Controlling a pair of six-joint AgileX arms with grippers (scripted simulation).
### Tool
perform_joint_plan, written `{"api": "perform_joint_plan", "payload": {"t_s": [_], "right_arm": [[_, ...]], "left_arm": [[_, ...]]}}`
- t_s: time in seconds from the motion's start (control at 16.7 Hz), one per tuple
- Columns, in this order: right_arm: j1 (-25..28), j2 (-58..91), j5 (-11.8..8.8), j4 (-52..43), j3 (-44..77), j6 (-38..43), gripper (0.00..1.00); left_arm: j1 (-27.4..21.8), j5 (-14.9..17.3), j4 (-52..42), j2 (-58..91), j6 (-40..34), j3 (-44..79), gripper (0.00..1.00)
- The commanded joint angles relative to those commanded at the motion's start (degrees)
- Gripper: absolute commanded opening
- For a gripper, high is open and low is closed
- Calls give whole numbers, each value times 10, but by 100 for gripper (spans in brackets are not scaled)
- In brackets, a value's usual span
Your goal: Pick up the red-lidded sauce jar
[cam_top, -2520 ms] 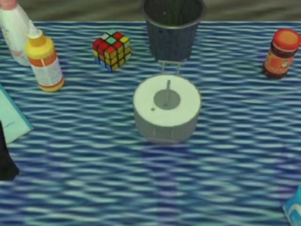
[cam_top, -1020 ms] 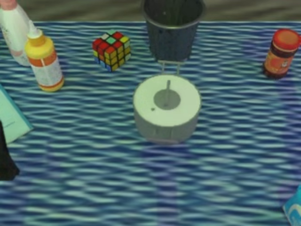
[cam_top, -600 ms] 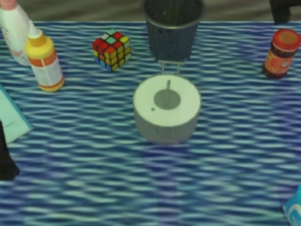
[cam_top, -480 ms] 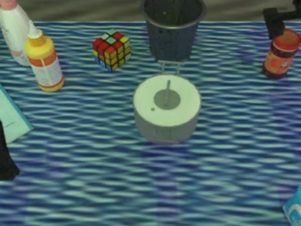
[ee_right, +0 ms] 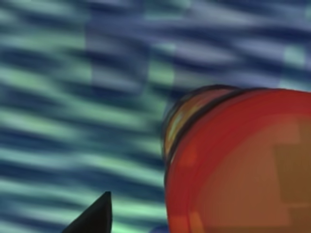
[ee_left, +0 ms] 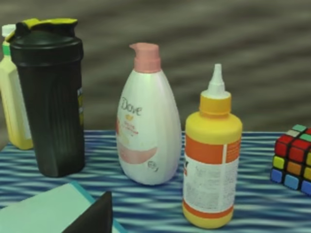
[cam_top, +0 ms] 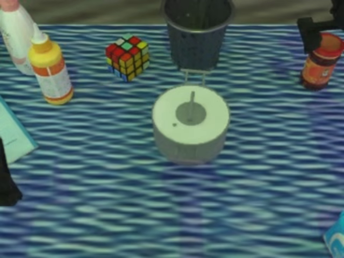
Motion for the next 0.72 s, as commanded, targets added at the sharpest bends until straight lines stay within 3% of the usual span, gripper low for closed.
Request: {"api": "perform_joint_plan", "payload": {"t_s": [0.6, 0.72], "right_arm": [[5, 46, 1, 64, -16, 2, 100], [5, 46, 1, 64, -16, 2, 85]], "left_arm": [[0, 0, 0, 0, 0, 0, 100], [0, 0, 0, 0, 0, 0, 100]]}}
